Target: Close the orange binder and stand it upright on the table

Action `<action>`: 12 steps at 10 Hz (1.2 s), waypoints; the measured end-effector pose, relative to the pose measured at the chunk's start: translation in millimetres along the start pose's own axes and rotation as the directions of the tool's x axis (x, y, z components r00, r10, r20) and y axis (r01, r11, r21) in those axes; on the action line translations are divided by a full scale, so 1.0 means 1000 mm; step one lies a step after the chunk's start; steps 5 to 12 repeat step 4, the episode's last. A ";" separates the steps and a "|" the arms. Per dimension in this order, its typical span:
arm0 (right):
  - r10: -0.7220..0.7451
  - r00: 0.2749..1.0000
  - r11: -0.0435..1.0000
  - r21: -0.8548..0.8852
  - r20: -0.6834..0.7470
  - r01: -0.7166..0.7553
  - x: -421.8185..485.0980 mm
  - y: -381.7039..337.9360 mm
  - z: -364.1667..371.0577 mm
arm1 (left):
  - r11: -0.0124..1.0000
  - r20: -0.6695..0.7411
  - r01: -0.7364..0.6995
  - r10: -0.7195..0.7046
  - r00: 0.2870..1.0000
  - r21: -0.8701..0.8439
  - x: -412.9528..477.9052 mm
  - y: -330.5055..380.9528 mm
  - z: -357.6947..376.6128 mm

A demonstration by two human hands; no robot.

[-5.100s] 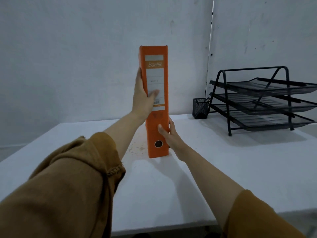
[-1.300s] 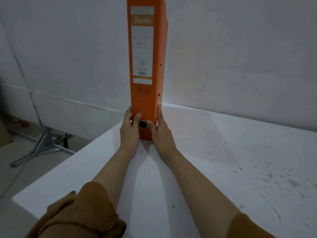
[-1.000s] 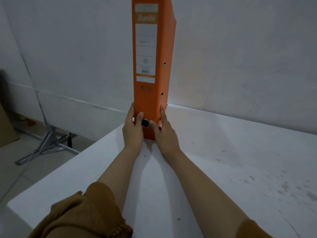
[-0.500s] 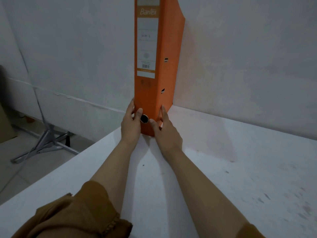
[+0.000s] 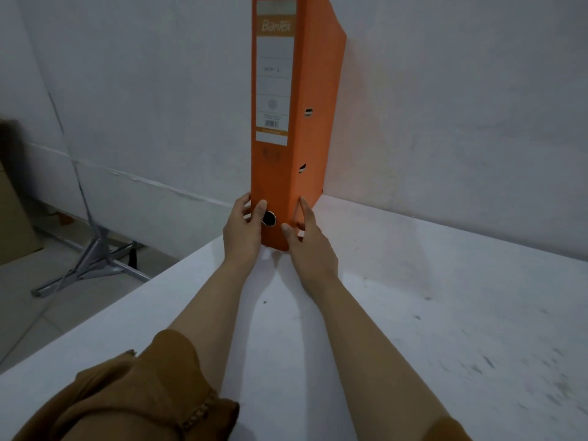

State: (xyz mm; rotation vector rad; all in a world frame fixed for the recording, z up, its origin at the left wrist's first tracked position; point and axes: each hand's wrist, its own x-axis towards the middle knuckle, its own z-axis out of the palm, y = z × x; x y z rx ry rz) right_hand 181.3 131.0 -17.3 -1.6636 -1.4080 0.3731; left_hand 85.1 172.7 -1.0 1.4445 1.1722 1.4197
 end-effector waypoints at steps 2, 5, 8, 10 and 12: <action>0.023 0.998 0.994 0.101 0.062 -0.029 -0.013 0.002 -0.007 | 0.969 0.018 0.002 -0.007 1.000 0.247 -0.012 -0.007 -0.001; 0.014 0.994 0.947 -0.322 0.104 0.020 -0.044 0.000 -0.020 | 0.600 0.089 -0.047 -0.040 0.995 0.799 -0.046 -0.013 -0.003; 0.014 0.994 0.947 -0.322 0.104 0.020 -0.044 0.000 -0.020 | 0.600 0.089 -0.047 -0.040 0.995 0.799 -0.046 -0.013 -0.003; 0.014 0.994 0.947 -0.322 0.104 0.020 -0.044 0.000 -0.020 | 0.600 0.089 -0.047 -0.040 0.995 0.799 -0.046 -0.013 -0.003; 0.014 0.994 0.947 -0.322 0.104 0.020 -0.044 0.000 -0.020 | 0.600 0.089 -0.047 -0.040 0.995 0.799 -0.046 -0.013 -0.003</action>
